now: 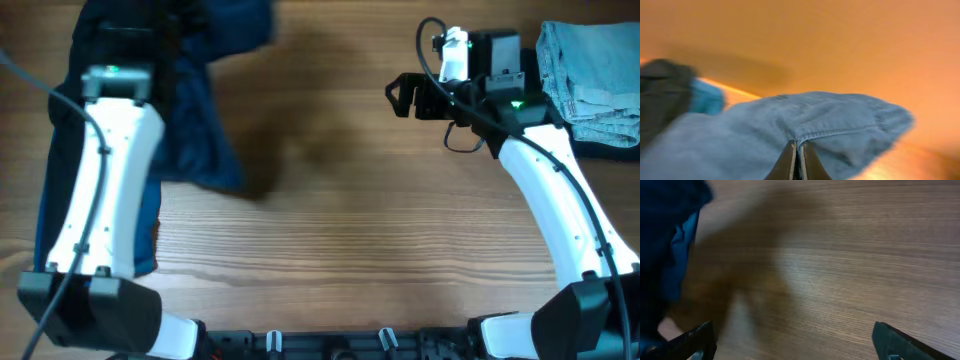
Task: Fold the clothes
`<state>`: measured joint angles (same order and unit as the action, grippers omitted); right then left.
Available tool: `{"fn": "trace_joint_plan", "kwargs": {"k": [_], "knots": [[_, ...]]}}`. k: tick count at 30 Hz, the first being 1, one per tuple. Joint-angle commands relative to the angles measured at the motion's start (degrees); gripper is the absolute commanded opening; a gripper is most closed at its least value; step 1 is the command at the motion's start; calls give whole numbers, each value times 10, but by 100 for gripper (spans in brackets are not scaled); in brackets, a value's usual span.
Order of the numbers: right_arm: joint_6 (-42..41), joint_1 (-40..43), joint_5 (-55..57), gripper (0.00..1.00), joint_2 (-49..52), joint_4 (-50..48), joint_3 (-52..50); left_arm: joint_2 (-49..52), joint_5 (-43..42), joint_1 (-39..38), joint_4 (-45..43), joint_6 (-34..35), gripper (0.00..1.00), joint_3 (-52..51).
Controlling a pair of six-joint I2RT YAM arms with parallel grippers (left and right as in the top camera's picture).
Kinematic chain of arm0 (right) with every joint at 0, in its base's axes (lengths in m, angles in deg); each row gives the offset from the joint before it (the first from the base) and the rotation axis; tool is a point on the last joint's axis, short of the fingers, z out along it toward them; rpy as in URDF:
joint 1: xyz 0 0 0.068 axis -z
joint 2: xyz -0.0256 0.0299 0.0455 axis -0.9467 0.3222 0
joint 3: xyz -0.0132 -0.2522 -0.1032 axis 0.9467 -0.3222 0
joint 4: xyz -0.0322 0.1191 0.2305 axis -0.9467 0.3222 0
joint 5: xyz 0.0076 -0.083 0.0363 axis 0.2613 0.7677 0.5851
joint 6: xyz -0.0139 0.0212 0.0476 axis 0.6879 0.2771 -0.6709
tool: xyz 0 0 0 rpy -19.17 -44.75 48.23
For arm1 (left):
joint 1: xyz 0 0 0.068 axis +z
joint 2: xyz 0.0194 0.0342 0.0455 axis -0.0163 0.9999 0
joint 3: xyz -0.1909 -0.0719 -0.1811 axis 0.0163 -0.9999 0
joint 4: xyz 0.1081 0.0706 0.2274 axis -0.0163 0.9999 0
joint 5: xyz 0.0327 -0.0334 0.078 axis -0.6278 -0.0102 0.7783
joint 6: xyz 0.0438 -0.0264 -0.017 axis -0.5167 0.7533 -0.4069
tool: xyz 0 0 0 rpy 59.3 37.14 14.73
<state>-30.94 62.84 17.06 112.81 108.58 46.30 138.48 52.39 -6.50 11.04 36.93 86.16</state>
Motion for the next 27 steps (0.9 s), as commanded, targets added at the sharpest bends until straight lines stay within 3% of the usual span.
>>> {"fn": "trace_joint_plan", "kwargs": {"k": [1, 7, 17, 27], "knots": [[-24, 34, -10, 100, -13, 5, 10, -15, -17, -75, -3, 3, 4, 6], [-11, 86, -47, 100, -38, 40, 10, -14, -18, -115, 37, 32, 4, 6], [8, 87, -131, 95, -38, 40, 8, -14, -95, -155, 77, 33, 4, 6], [60, 89, -261, 86, 44, -54, 8, -52, -137, -163, 82, 33, 4, 6]]}}
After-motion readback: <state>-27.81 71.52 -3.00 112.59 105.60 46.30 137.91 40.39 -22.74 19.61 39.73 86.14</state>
